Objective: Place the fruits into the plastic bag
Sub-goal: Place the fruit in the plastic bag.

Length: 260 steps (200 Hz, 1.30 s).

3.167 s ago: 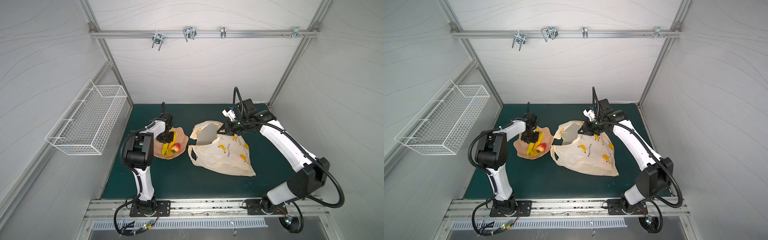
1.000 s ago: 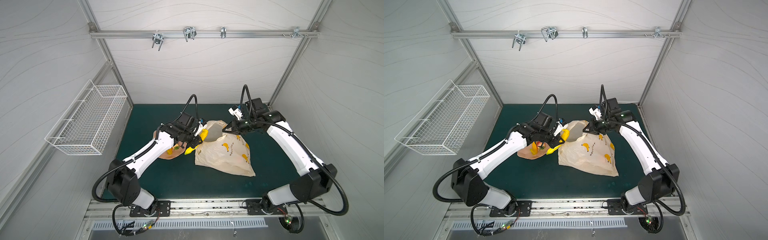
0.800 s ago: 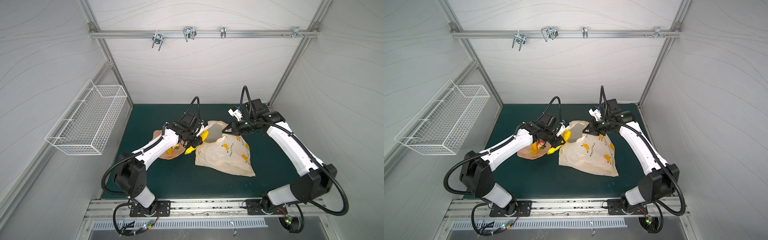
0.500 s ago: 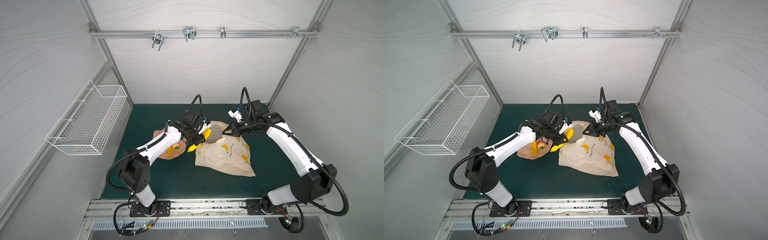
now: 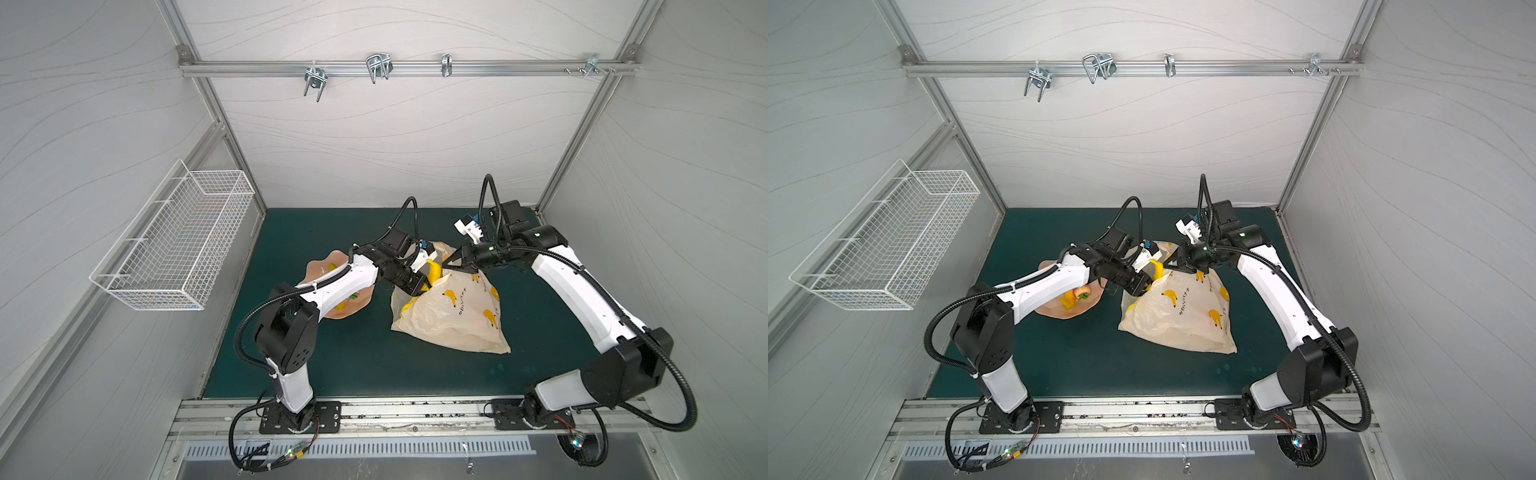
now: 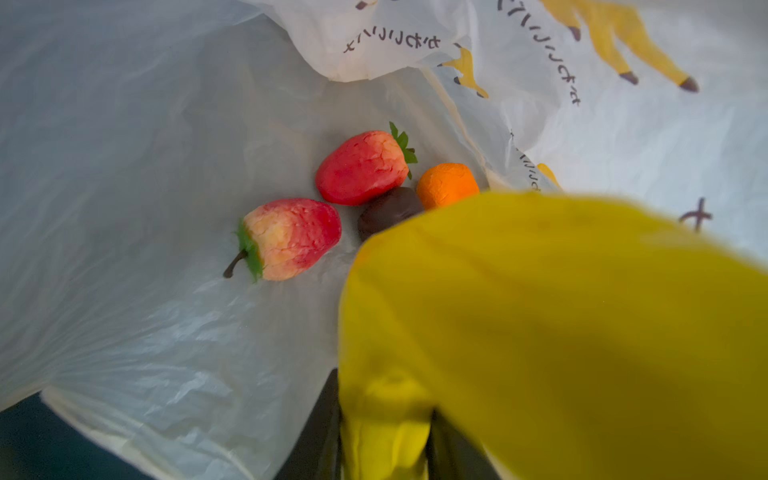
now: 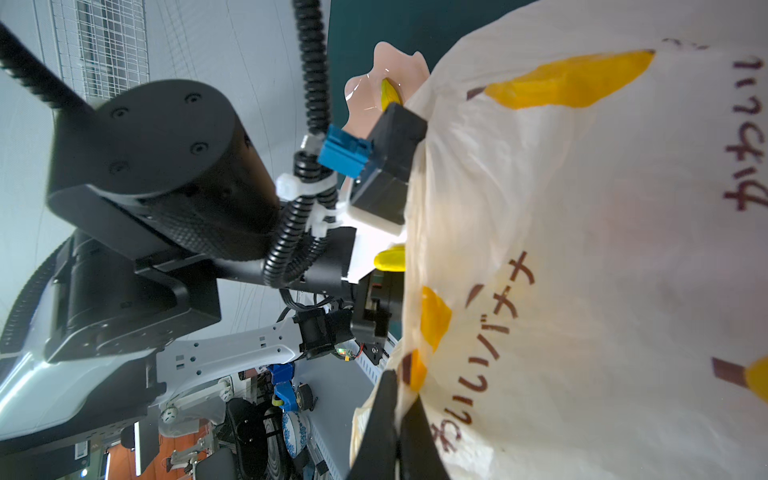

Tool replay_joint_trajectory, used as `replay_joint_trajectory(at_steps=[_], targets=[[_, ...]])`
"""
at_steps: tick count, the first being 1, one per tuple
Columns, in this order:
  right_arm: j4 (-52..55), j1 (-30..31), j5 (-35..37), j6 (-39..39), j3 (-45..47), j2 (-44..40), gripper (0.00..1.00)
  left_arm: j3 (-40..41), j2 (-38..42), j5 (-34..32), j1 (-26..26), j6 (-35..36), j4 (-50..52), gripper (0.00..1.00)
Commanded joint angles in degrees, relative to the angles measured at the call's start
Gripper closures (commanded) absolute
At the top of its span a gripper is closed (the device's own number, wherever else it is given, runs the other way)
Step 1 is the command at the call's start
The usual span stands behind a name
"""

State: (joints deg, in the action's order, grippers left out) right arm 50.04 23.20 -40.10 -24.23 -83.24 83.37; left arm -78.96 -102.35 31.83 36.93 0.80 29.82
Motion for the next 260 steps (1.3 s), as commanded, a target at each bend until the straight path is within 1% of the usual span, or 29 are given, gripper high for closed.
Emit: replay_joint_trajectory(at_steps=[1,25,61,88,110,137,164,194,230,260], targets=[[-1.82,0.7,-1.62,-0.88,0.85,-1.14,1.0,-1.72,-2.71,4.86,1.66,-6.63,-6.14,0.8],[-2.98,1.12,-1.72,-1.4,1.49,-1.02,1.0,-2.32,-5.36,5.55,3.27,-10.15,-8.14,0.79],[-5.92,1.23,-2.48,-2.89,3.8,-1.53,1.0,-1.88,-7.98,6.33,4.0,-16.79,-12.62,0.74],[-8.08,1.44,-3.02,-4.02,5.26,-1.14,1.0,-1.15,-9.06,6.75,4.59,-21.42,-16.17,0.64],[-9.51,1.75,-2.97,-4.67,5.6,-0.85,1.0,-0.86,-10.16,5.83,4.82,-24.44,-17.57,0.5],[-10.57,1.76,-2.58,-5.17,5.5,-0.76,1.0,-1.11,-11.9,6.13,4.83,-27.75,-18.0,0.4],[-10.84,1.77,-2.53,-5.12,5.44,-0.92,1.0,-1.18,-11.93,4.55,4.9,-28.91,-17.05,0.33],[-10.01,1.45,-2.12,-4.89,5.03,-1.19,1.0,-1.64,-9.96,1.8,4.62,-28.53,-13.8,0.21],[-7.5,0.17,-0.74,-4.51,5.19,-2.54,1.0,-0.9,-6.0,0.13,3.96,-27.97,-9.65,0.19],[-6.03,-1.63,-0.23,-4.32,6.53,-4.03,1.0,1.32,-0.54,-3.32,2.25,-27.57,-5.4,0.2]])
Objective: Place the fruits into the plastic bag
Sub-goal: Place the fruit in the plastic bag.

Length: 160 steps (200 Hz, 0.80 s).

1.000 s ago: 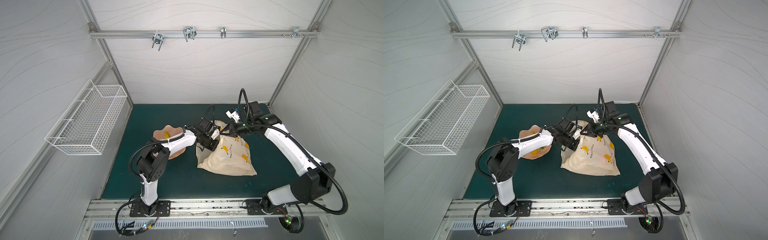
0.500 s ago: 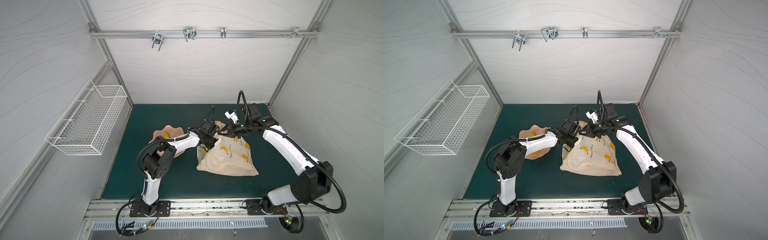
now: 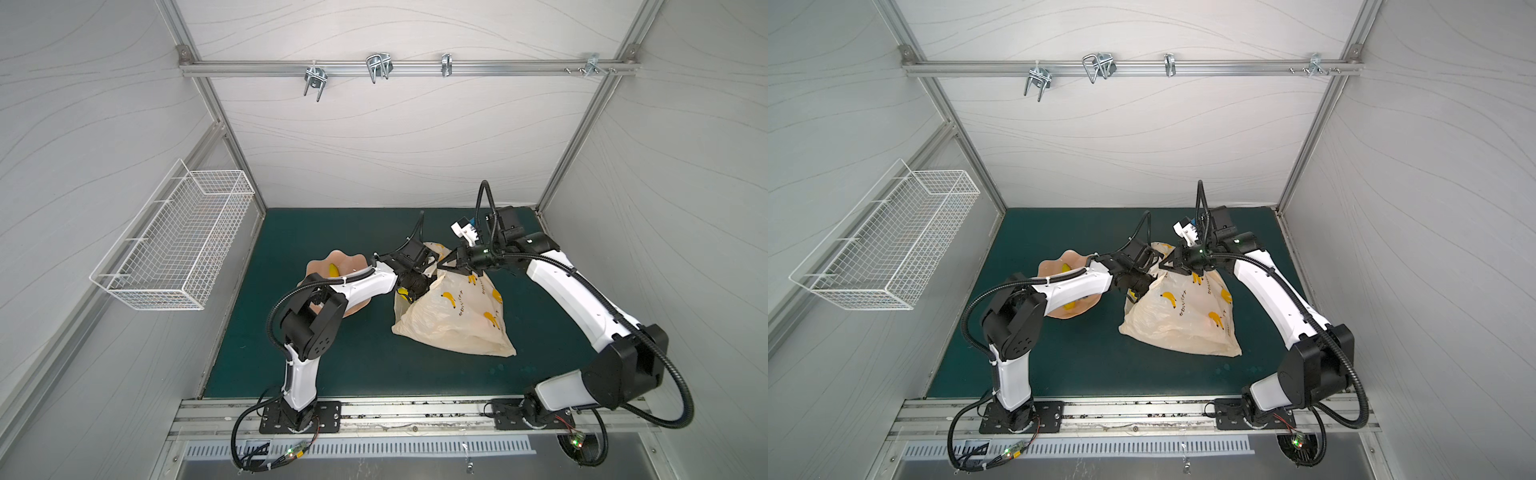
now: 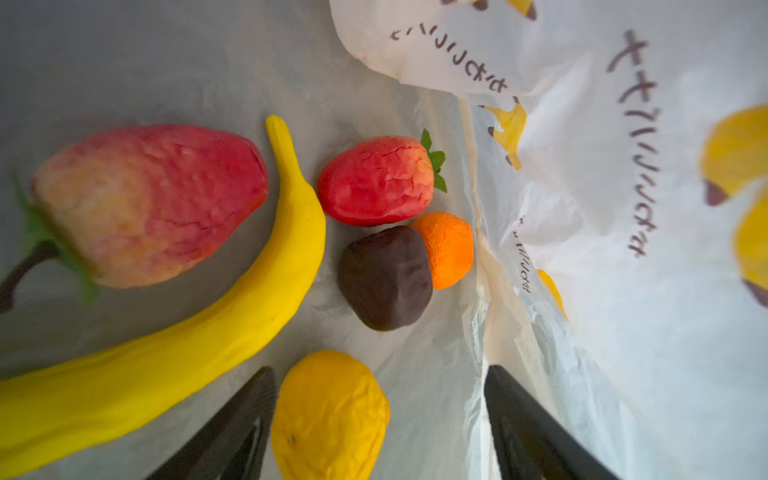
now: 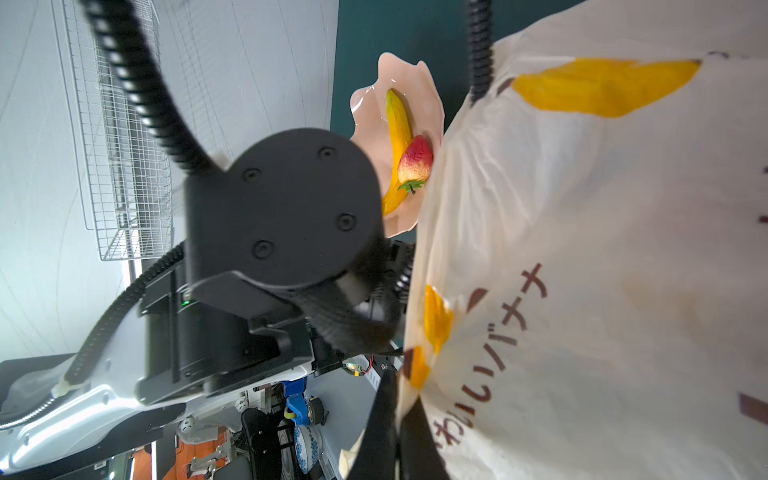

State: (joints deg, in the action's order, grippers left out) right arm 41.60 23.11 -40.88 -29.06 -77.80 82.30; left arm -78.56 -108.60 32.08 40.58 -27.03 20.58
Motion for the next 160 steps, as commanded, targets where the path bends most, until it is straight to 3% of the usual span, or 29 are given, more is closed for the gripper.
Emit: replay_joint_trajectory(at_steps=[1,48,120,160], targets=[[2.46,-1.65,0.59,0.54,1.12,-2.99,1.0,1.03,5.96,-3.66,-1.47,0.24,3.94,0.2],[5.68,-3.18,1.55,2.34,1.95,-3.73,1.0,3.14,13.65,-11.51,-5.11,0.31,9.93,0.21],[6.6,-3.65,2.32,3.02,1.05,-3.22,1.0,-1.92,14.36,-30.45,-7.96,3.04,29.1,0.28],[6.78,-3.86,2.26,3.13,0.28,-2.52,1.0,-0.67,18.64,-33.25,-14.32,0.09,32.0,0.29]])
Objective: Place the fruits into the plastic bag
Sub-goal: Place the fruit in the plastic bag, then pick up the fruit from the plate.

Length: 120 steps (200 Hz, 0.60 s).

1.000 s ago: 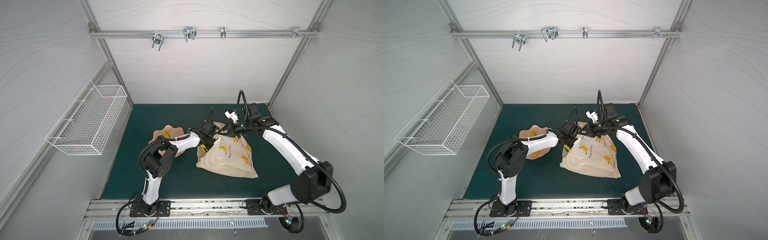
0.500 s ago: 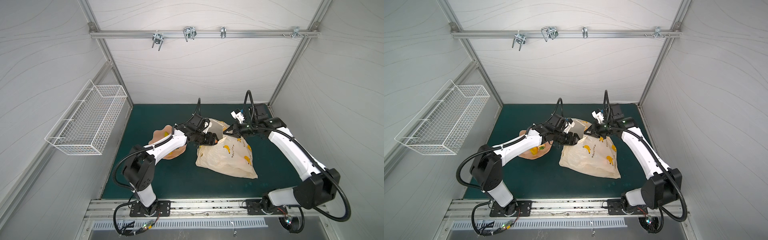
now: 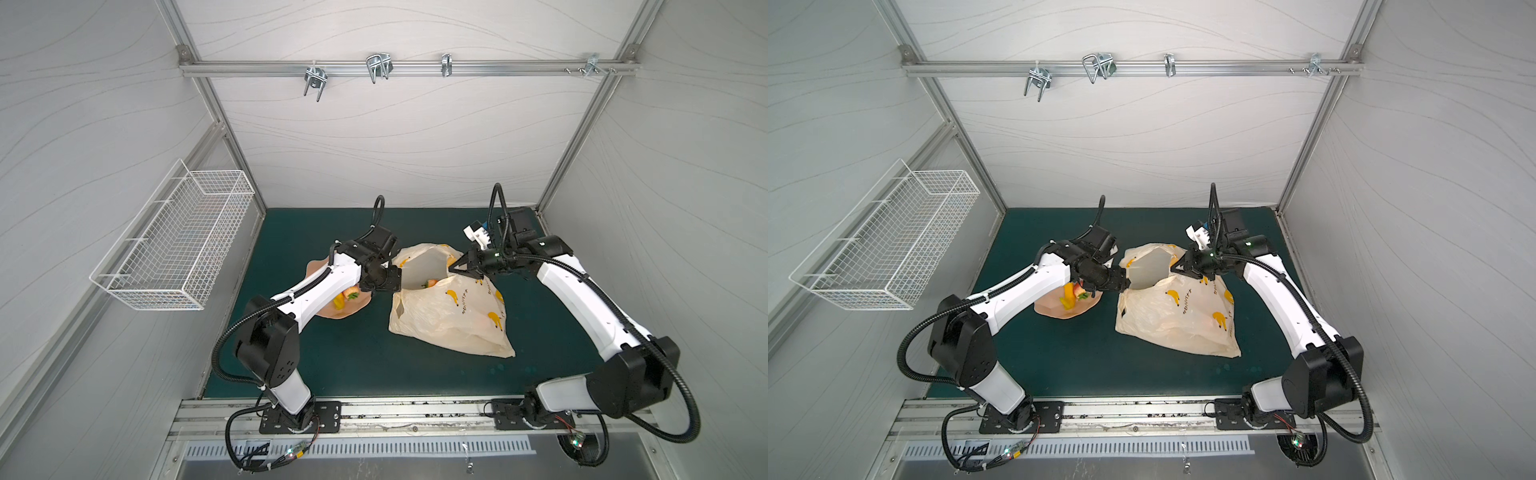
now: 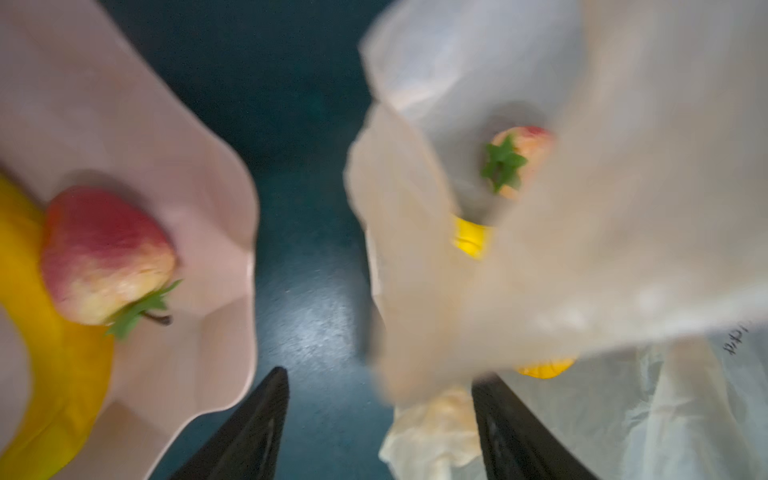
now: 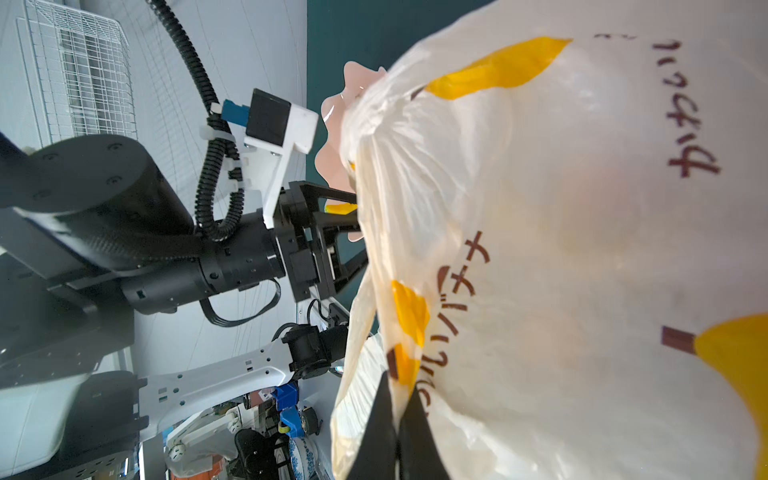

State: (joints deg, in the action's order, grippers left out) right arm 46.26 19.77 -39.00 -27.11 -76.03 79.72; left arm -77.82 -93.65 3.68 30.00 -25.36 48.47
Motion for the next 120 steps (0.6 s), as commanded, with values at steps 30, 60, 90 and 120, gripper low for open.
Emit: replay_joint_trajectory(at_steps=[30,60,90,120], targets=[[2.51,-0.53,0.27,1.5,-2.49,0.8,1.0,-2.47,4.7,-8.18,-8.55,-0.64,7.7,0.29],[2.87,-0.53,0.2,1.69,-3.27,1.61,1.0,-3.89,3.97,-9.43,-15.03,1.5,9.42,0.29],[2.92,-0.52,0.07,1.67,-3.79,2.33,1.0,-5.76,0.57,-10.13,-20.01,5.09,9.76,0.33],[3.05,-0.52,0.03,1.8,-4.19,2.62,1.0,-5.79,-2.73,-8.74,-22.73,6.63,7.47,0.37]])
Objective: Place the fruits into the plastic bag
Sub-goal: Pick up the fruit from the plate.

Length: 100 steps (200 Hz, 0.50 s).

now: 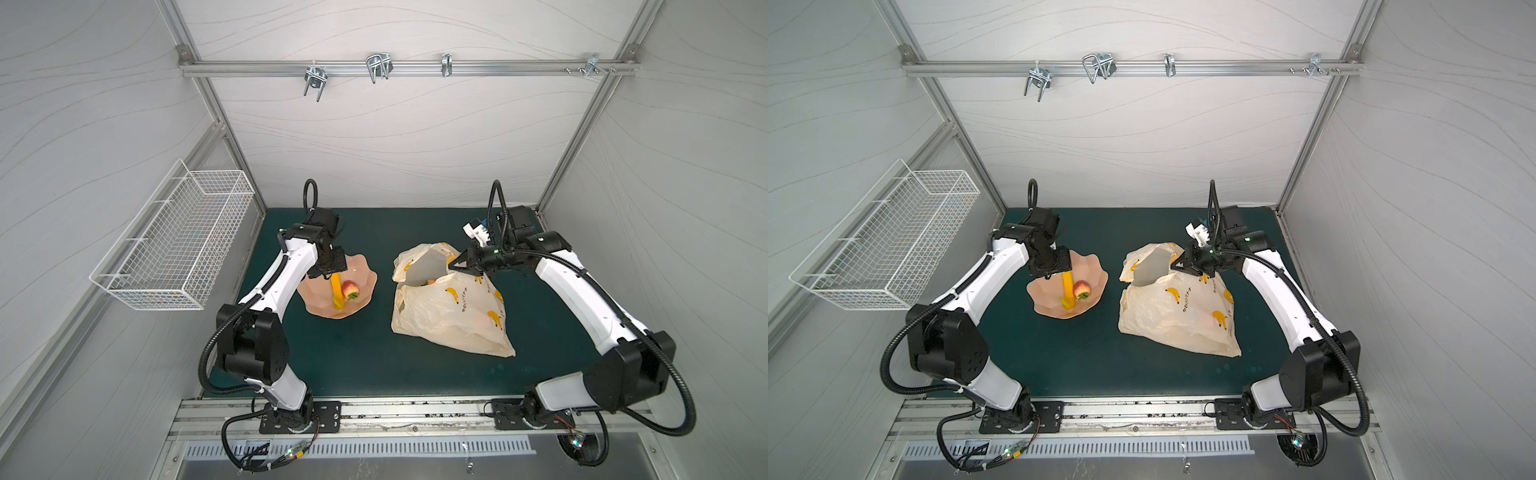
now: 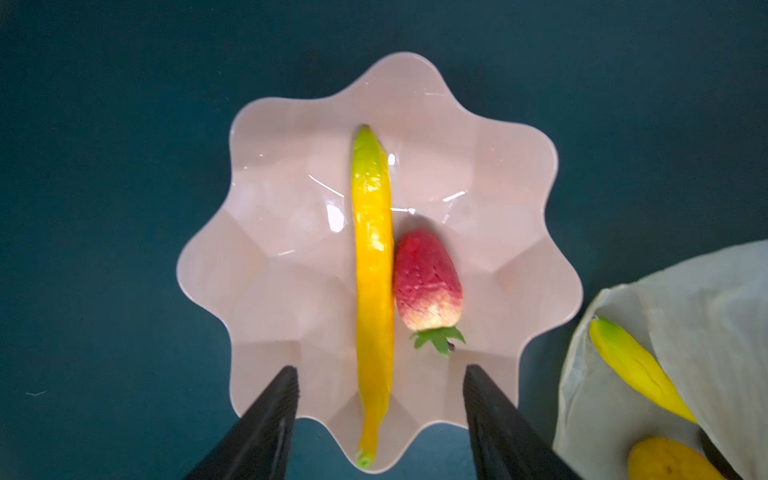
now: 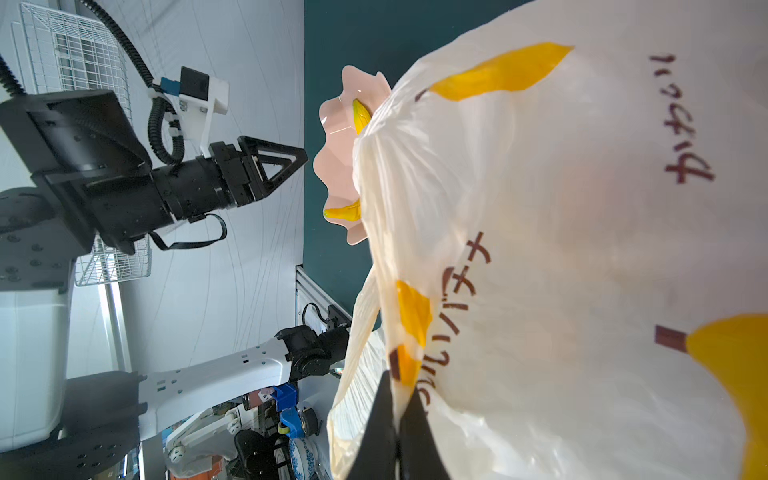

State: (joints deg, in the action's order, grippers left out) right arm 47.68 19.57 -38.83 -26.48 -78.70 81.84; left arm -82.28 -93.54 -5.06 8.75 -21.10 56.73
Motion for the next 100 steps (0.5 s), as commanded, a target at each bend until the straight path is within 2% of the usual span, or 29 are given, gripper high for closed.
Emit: replay_joint_trajectory(at_steps=[1,31,100], targets=[[1.67,-0.33,-0.17,1.17,-1.49,0.51,1.0,-1.27,-2.95,0.11,-1.56,2.42,-0.95,0.37],[1.92,-0.35,-0.22,1.25,-1.57,0.86,1.0,-0.58,-7.09,3.5,-2.83,2.17,-3.91,0.38],[2.14,-0.35,-0.12,1.43,-1.59,0.56,1.0,1.06,-14.49,5.1,-3.92,0.77,-8.92,0.4]])
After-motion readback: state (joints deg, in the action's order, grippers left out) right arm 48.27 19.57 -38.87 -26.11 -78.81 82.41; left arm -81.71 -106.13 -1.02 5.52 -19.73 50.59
